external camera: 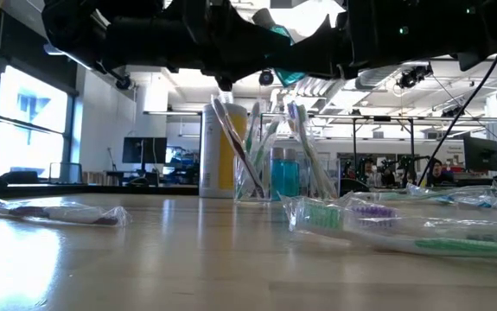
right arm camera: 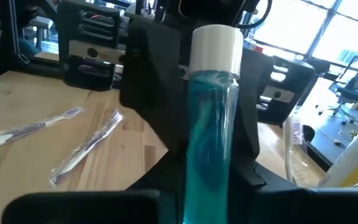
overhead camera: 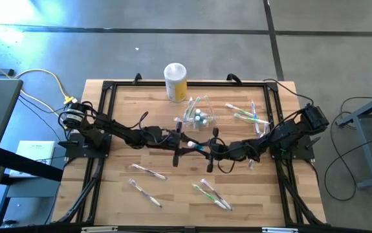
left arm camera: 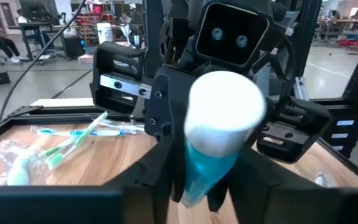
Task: Pick & Place toothbrushing station
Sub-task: Put the mouthwash into the transparent organizer
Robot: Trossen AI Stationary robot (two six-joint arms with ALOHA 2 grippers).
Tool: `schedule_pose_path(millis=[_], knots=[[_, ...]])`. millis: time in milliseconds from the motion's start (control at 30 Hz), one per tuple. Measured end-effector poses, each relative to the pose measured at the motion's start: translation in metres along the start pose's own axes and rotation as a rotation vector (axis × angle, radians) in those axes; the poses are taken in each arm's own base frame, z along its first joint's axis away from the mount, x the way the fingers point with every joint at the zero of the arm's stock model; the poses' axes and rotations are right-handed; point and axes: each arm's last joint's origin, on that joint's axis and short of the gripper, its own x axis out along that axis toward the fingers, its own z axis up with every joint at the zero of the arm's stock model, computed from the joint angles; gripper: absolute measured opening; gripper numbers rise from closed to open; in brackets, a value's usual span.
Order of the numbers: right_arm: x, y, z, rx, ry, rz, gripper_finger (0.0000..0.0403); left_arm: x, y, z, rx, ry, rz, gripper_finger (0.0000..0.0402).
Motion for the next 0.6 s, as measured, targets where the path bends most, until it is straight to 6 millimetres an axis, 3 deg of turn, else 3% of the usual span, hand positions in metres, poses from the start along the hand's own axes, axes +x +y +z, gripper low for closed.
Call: schedule_pose_path(millis=[100,400,600], knots=[[0.0,0.0,-0.001,0.014,0.003,0.014,0.006,0.0,0.0,-0.001,0.009,0.012,0.007,0.0079],[0.002,0.0,-0.01,0.098,0.088,0.061,0.0166,-0.001,0.001,-0.006,-0.003,0.107,0.008,0.0069],[0.002,-0.001,-0.01,0.091,0.119,0.068,0.0209,-0.012,0.001,0.004,0.009,0.212,0.01,0.0068]])
